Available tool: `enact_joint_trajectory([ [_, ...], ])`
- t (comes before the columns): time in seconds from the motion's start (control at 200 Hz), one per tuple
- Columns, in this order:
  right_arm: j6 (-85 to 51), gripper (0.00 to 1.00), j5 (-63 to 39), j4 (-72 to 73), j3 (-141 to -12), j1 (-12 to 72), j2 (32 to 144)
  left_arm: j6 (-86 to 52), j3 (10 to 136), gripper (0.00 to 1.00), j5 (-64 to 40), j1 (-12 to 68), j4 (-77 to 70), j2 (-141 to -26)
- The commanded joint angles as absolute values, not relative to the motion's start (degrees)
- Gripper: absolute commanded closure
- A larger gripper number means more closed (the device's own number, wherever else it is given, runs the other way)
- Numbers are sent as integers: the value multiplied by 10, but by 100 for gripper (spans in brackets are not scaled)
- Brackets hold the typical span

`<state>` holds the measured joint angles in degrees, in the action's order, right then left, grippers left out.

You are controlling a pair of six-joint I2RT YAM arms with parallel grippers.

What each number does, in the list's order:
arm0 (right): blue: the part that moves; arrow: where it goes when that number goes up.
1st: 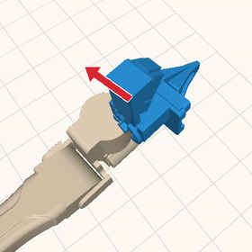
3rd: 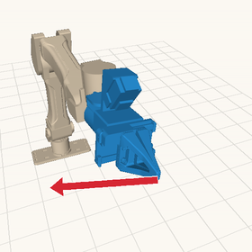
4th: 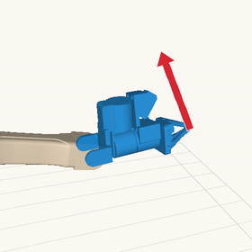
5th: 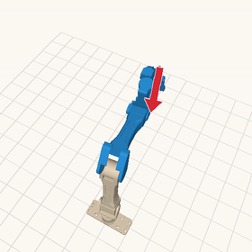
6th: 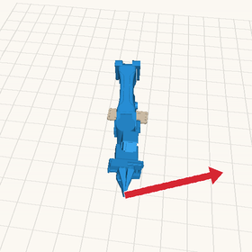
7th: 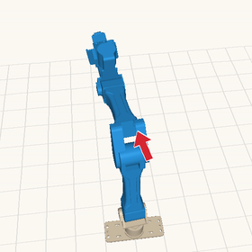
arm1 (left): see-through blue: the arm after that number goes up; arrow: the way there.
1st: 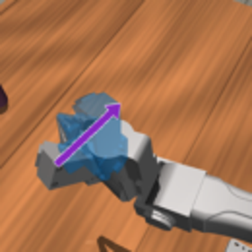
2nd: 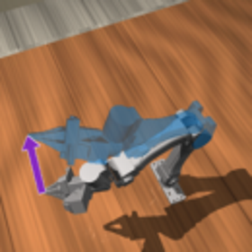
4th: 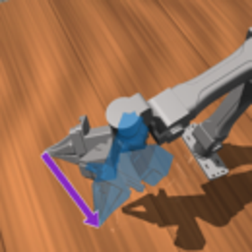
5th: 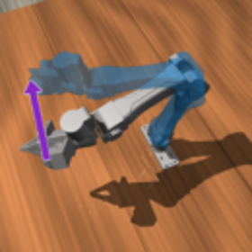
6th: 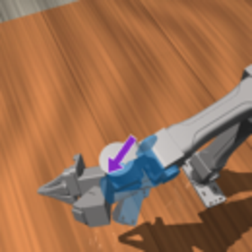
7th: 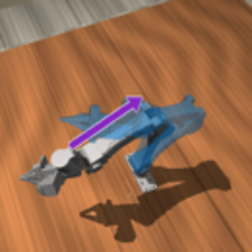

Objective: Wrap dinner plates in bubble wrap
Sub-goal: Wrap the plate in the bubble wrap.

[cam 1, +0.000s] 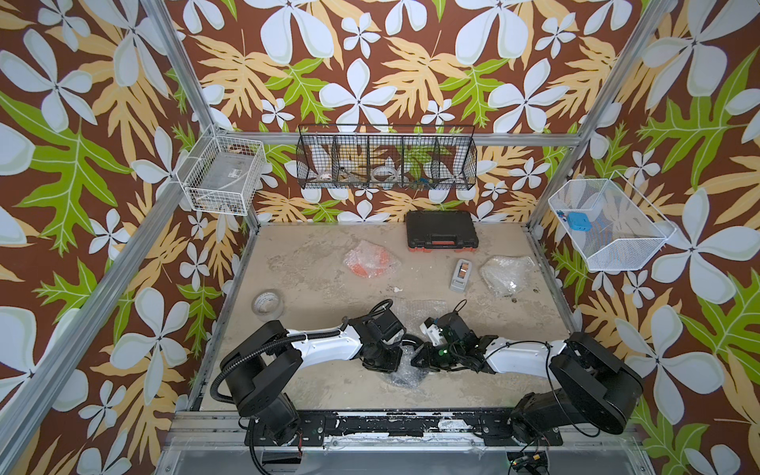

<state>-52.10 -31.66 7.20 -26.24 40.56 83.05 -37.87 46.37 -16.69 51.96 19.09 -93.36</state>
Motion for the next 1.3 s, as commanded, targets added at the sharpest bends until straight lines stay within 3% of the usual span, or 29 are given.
enact_joint_trajectory([
  [0.0,-502,100,-290,-12,-269,403,806,-381,454,100,-109,516,218,-958],
  [0.115,-465,100,-301,-58,-296,359,762,-376,455,100,-108,516,217,-961],
  [0.17,-439,95,-310,-81,-312,322,744,-373,456,100,-110,516,219,-964],
  [0.37,-333,85,-366,-134,-353,133,733,-366,454,100,-118,515,217,-966],
  [0.55,-277,62,-396,-126,-381,12,800,-362,452,100,-121,516,218,-968],
  [0.836,-280,51,-422,-45,-418,6,929,-364,447,100,-122,515,220,-963],
  [1.146,-275,52,-463,-10,-431,33,1004,-365,452,100,-123,516,221,-962],
  [1.291,-292,57,-481,11,-434,50,1014,-367,451,100,-123,515,222,-961],
])
